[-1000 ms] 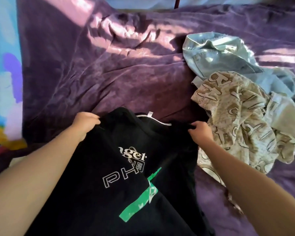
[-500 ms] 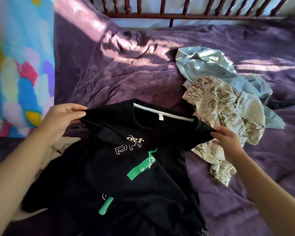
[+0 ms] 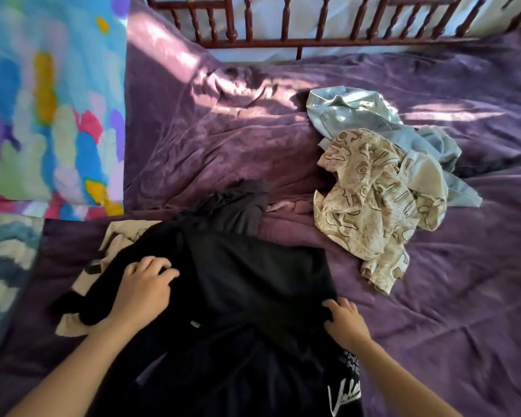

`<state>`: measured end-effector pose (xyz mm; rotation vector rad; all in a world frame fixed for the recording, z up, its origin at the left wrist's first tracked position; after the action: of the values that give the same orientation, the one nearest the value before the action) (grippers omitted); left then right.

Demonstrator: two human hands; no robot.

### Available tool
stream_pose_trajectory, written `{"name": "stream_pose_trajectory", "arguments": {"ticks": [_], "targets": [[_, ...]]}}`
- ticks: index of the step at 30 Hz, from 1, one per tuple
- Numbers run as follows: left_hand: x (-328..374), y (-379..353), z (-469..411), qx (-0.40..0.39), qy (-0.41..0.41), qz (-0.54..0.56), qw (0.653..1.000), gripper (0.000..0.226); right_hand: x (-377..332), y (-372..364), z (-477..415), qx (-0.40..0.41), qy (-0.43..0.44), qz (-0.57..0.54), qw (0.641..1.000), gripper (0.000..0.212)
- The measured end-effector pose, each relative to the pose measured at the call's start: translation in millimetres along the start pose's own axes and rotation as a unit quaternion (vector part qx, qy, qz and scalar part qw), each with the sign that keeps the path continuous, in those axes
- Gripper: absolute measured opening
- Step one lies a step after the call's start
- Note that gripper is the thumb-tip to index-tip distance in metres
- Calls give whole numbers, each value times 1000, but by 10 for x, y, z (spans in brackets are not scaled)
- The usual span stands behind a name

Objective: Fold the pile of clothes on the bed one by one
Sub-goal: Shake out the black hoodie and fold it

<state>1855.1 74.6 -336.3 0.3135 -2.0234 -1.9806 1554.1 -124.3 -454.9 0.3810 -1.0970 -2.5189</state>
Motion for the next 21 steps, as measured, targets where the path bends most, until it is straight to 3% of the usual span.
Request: {"name": "stream_pose_trajectory", "arguments": {"ticks": [3, 7, 10, 12, 16, 21], "targets": [[88, 77, -332, 19, 32, -11, 999, 36, -254, 342, -60, 93, -3, 44, 995, 48], [98, 24, -828, -73, 61, -48, 994, 81, -554, 620, -344, 108, 47, 68, 991, 61], [-62, -343, -974, -312, 78, -86, 943, 90, -673, 665, -644, 69, 84, 106, 988, 76], [-141, -478, -981, -397, 71, -78, 912, 89, -717, 594, -822, 24, 106, 118, 987, 85], [-185, -522, -1042, -400, 2, -82, 913, 62, -740, 486, -1024, -27, 118, 157, 980, 84], [-297, -197, -984, -327, 16, -53, 943, 48, -729, 807, -869, 82, 167, 138, 973, 31]]}}
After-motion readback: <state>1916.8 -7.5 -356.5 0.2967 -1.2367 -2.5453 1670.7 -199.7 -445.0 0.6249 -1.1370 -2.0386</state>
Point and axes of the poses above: each hand's wrist, its own z-axis away from the middle knuckle, its own y-axis out of the back of the hand, x = y × z, the point moved 9 cm from there along -z, towards the middle knuckle, and after that the axes turned 5 degrees about -y, right-handed, at the moved point
